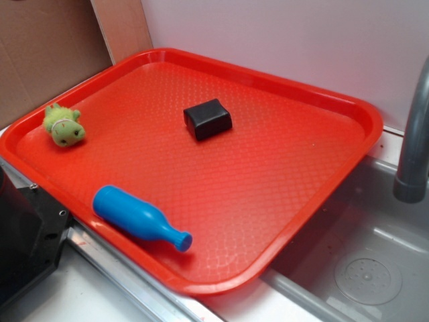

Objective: Grab the green animal.

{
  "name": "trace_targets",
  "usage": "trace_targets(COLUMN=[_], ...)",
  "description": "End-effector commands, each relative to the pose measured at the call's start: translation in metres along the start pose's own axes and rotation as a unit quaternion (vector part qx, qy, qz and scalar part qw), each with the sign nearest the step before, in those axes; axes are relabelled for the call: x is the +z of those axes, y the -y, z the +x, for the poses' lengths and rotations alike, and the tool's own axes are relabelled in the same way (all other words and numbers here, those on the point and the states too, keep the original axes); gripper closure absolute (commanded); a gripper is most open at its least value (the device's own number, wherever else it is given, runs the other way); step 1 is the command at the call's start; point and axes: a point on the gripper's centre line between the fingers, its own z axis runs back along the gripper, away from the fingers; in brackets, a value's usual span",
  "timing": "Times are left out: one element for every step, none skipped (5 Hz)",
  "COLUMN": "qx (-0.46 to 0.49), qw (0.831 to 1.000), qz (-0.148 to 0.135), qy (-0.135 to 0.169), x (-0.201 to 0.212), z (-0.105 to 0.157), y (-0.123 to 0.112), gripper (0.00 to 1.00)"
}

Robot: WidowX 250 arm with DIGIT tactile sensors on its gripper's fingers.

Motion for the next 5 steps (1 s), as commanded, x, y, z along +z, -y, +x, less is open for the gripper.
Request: trace_targets(qx=[0.000,0.106,0.225,0.345,0.459], qw=[1.000,0.994,0.974,0.938,0.887], qz=[0.000,-0.004,-0.001,-0.007,-0.016], qy=[0.000,0.003,0.010,0.024,0.043], x=[0.000,-0.006,-0.019,-0.042,-0.067], z=[0.000,0.013,0.025,0.033,0.037], y=[0.000,-0.013,-0.027,-0.046,-0.068], gripper=[0.00,0.00,0.00,0.00,0.00])
